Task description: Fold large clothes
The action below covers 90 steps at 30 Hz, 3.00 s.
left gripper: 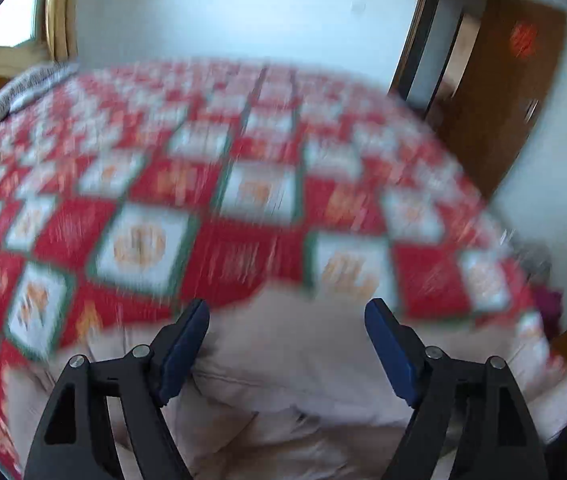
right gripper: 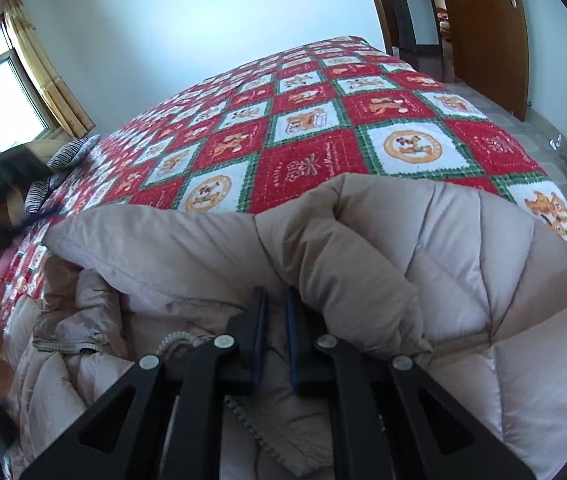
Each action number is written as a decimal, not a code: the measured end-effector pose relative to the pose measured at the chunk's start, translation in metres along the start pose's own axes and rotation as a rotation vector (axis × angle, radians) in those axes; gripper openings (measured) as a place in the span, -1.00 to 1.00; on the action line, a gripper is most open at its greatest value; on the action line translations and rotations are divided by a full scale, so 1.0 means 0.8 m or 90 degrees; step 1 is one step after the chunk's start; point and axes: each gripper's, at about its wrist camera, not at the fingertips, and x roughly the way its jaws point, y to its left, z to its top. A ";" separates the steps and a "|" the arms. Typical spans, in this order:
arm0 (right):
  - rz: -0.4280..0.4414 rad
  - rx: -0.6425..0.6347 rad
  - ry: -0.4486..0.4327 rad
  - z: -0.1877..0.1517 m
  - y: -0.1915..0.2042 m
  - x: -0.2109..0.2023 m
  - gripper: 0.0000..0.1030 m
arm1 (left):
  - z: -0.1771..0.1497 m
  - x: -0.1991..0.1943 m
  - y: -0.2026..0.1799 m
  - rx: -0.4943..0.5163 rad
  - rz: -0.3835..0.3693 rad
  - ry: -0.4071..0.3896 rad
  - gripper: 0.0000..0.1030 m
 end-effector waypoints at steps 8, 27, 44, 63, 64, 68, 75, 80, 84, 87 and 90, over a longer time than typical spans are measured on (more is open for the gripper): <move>0.012 0.006 -0.010 0.000 0.002 -0.009 -0.82 | -0.061 0.011 0.021 0.008 0.011 -0.017 0.51; -0.124 -0.041 0.023 0.022 -0.010 0.014 -0.41 | -0.062 0.024 -0.002 0.063 0.077 -0.017 0.56; -0.076 -0.113 0.054 0.012 0.036 0.017 -0.43 | -0.062 0.024 0.001 0.060 0.077 -0.021 0.57; -0.111 -0.154 0.032 0.005 0.050 0.012 -0.44 | -0.058 0.023 0.001 0.049 0.059 -0.014 0.58; -0.106 -0.149 0.031 0.008 0.050 0.001 -0.44 | -0.056 0.018 0.007 0.040 0.036 -0.005 0.58; -0.049 -0.105 -0.075 0.005 0.051 -0.118 -0.11 | -0.063 -0.041 0.040 -0.007 -0.059 0.002 0.58; -0.059 -0.108 -0.147 -0.091 0.025 -0.331 0.11 | -0.149 -0.209 0.116 -0.022 -0.197 -0.064 0.58; -0.103 -0.119 -0.166 -0.190 0.007 -0.463 0.13 | -0.232 -0.309 0.167 0.046 -0.241 -0.111 0.58; -0.120 -0.101 -0.152 -0.260 -0.008 -0.525 0.34 | -0.298 -0.354 0.208 0.050 -0.258 -0.110 0.58; -0.113 -0.071 -0.107 -0.297 -0.021 -0.527 0.36 | -0.338 -0.369 0.226 0.038 -0.247 -0.104 0.58; -0.114 -0.077 -0.069 -0.323 -0.021 -0.519 0.36 | -0.379 -0.385 0.236 0.042 -0.236 -0.090 0.58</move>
